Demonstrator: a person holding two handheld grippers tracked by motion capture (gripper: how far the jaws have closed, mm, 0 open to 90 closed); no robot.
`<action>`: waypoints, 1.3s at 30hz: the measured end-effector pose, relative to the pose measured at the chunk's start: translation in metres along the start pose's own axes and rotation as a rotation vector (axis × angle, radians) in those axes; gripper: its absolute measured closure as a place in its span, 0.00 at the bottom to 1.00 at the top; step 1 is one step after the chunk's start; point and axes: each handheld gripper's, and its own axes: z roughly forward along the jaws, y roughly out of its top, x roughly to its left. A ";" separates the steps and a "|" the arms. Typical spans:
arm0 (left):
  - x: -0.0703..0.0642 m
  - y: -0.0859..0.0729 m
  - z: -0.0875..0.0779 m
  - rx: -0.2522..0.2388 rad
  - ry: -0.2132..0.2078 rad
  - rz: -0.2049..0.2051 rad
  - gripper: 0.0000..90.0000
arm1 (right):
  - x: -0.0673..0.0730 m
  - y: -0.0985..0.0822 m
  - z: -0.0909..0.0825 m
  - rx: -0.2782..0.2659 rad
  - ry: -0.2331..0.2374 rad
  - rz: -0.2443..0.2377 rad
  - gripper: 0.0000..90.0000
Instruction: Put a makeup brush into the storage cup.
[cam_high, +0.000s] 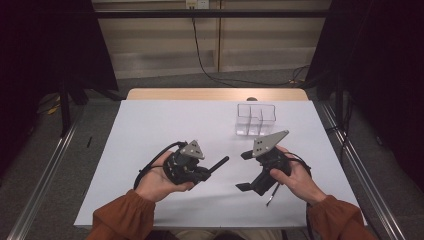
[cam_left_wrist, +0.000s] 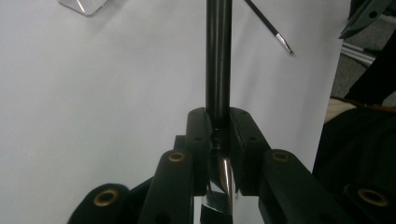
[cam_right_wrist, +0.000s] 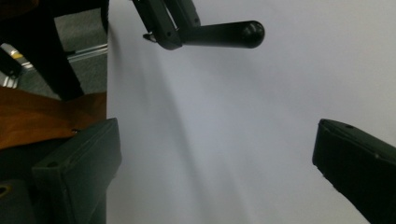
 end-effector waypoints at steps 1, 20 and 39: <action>-0.001 0.001 0.001 0.015 0.000 0.008 0.88 | -0.001 0.001 0.002 0.016 0.011 -0.005 0.01; -0.005 0.008 0.020 0.181 -0.016 0.077 0.88 | -0.008 0.012 0.015 0.245 0.098 -0.051 0.03; -0.007 0.012 0.029 0.272 -0.050 0.128 0.88 | -0.014 0.032 0.027 0.459 0.139 -0.142 0.18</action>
